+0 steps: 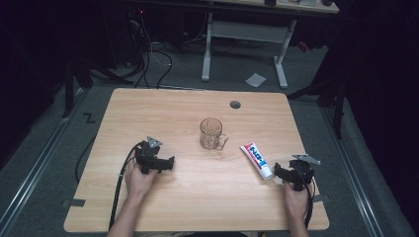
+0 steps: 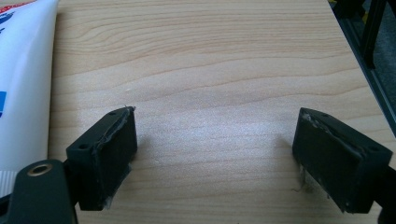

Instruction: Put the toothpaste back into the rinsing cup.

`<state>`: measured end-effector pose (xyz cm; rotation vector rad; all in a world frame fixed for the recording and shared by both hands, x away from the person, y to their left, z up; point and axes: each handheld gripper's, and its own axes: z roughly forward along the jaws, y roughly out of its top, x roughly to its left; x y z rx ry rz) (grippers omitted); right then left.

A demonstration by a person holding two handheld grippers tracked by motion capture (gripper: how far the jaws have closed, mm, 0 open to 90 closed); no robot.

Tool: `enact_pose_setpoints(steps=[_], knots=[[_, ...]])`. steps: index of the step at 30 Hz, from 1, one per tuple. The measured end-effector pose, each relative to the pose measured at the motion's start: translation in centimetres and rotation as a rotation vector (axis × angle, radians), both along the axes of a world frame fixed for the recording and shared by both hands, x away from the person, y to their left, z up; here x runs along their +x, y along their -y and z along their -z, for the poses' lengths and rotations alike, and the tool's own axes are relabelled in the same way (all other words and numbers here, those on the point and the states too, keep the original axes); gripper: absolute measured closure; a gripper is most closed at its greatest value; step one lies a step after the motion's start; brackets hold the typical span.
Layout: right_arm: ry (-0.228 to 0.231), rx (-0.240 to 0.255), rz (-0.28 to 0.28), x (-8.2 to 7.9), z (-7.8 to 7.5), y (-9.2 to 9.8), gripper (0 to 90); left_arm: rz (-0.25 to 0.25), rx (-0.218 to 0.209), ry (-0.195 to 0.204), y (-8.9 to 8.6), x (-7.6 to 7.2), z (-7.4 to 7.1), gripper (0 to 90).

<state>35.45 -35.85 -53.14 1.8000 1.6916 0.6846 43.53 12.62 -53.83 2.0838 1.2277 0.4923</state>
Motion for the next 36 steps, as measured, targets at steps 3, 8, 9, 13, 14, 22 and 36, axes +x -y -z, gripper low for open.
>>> enact_pose_setpoints(steps=[3, 8, 9, 13, 14, 22, 36], knots=[[0.001, 0.0, 0.001, 0.0, 0.0, -0.01, 14.0, 0.0, -0.001, 0.0, 0.0, 0.0, 0.0, 1.1], [-0.003, -0.002, 0.005, -0.02, -0.04, -0.09, 14.9, -0.001, -0.001, 0.0, 0.0, -0.01, 0.0, 1.2], [-0.002, -0.003, 0.003, -0.02, -0.04, -0.09, 15.0, -0.002, -0.001, 0.0, 0.01, -0.01, 0.0, 1.2], [-0.001, -0.003, 0.0, -0.01, -0.03, -0.07, 15.0, -0.003, -0.001, 0.0, 0.02, -0.04, 0.0, 1.4], [-0.001, 0.0, 0.0, -0.01, -0.03, -0.08, 15.0, -0.003, -0.001, 0.0, 0.02, -0.04, 0.0, 1.4], [-0.004, 0.003, -0.037, 0.09, -0.05, 0.15, 14.5, -0.003, -0.001, 0.001, 0.02, -0.05, -0.01, 1.5], [0.008, 0.021, -0.098, -0.63, -0.97, -0.38, 20.4, -0.004, -0.002, 0.001, 0.03, -0.06, -0.01, 1.5]])
